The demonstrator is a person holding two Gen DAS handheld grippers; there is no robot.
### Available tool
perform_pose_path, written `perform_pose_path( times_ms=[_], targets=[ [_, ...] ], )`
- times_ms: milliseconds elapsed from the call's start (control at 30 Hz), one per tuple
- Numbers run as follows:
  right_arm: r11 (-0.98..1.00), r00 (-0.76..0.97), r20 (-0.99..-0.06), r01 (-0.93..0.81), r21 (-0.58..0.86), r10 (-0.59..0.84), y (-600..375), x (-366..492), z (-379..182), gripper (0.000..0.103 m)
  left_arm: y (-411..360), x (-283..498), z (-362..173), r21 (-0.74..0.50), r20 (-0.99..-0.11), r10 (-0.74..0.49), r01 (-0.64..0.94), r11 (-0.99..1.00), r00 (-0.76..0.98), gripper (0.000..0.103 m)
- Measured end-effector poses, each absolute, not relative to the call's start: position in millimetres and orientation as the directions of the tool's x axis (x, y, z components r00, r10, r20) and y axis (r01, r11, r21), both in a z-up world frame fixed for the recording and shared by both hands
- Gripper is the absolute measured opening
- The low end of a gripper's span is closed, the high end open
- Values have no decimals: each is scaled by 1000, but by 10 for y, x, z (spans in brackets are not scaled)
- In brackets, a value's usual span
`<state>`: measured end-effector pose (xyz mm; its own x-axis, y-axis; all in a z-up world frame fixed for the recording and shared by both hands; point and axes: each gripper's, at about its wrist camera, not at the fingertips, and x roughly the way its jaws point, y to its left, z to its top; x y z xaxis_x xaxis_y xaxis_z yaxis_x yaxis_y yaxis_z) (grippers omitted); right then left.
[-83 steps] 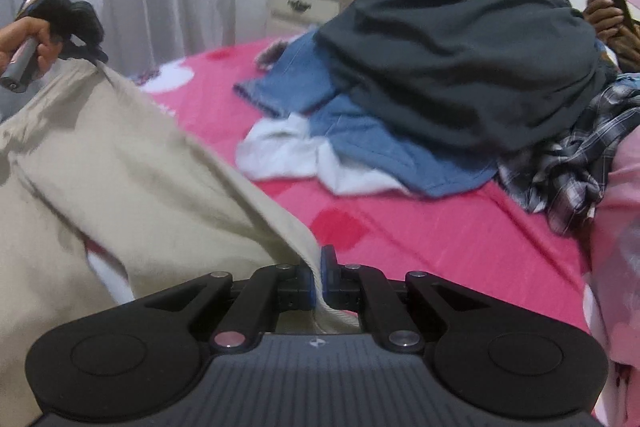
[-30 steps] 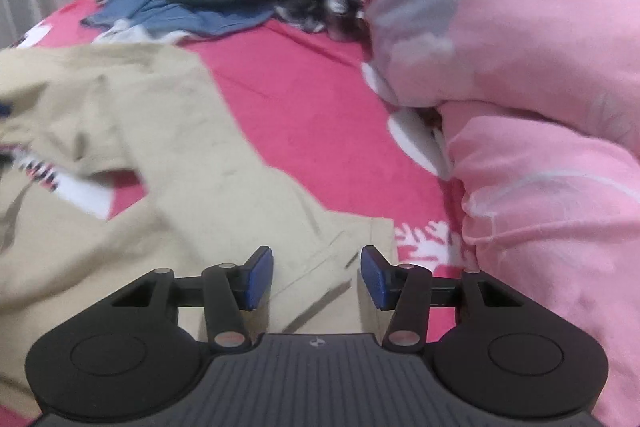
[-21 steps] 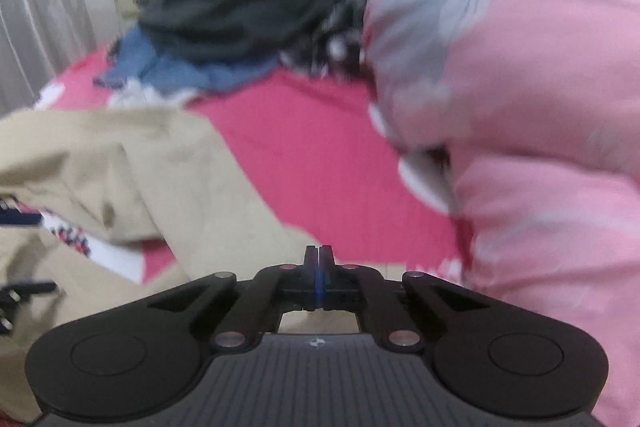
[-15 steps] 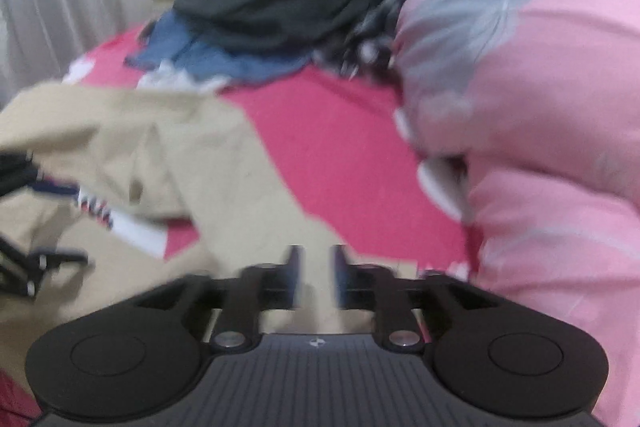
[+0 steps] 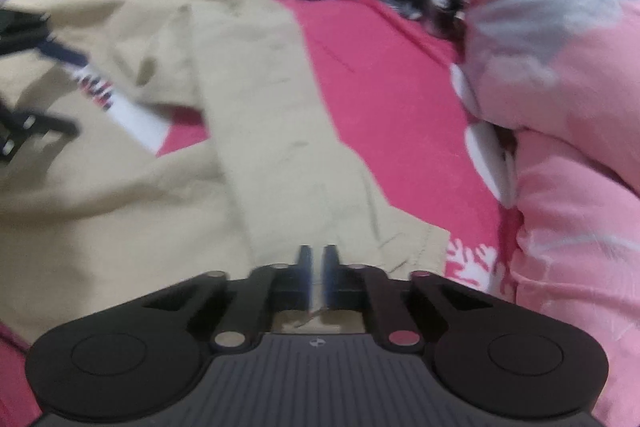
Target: Fold clothes
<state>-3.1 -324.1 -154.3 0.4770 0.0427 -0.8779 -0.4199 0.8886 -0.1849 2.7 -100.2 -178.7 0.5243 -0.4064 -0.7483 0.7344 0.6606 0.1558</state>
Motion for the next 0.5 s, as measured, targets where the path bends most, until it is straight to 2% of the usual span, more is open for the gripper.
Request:
perform_pose_path(
  times_ms=[133, 200, 233, 267, 433, 500],
  targets=[
    [836, 512, -859, -468, -285, -6, -3124, -101, -1522, 3, -1039, 51, -1819, 160, -747, -408, 738, 655, 524, 68],
    [846, 529, -849, -450, -285, -5, -3161, -73, -1483, 22, -1044, 54, -1818, 159, -747, -410, 739, 655, 524, 68],
    [854, 539, -842, -432, -290, -13, -3187, -55, -1476, 42, -1046, 55, -1817, 158, -747, -410, 739, 655, 523, 68],
    [861, 552, -834, -415, -295, -19, -3218, -37, -1474, 47, -1040, 57, -1822, 157, -747, -410, 738, 656, 523, 68],
    [874, 471, -882, -432, -220, 11, -3338, 193, -1578, 43, -1025, 54, -1828, 161, -744, -406, 732, 661, 530, 70],
    [881, 444, -896, -431, -194, 20, -3345, 241, -1570, 37, -1020, 57, -1828, 155, -745, -406, 729, 666, 530, 70]
  ],
)
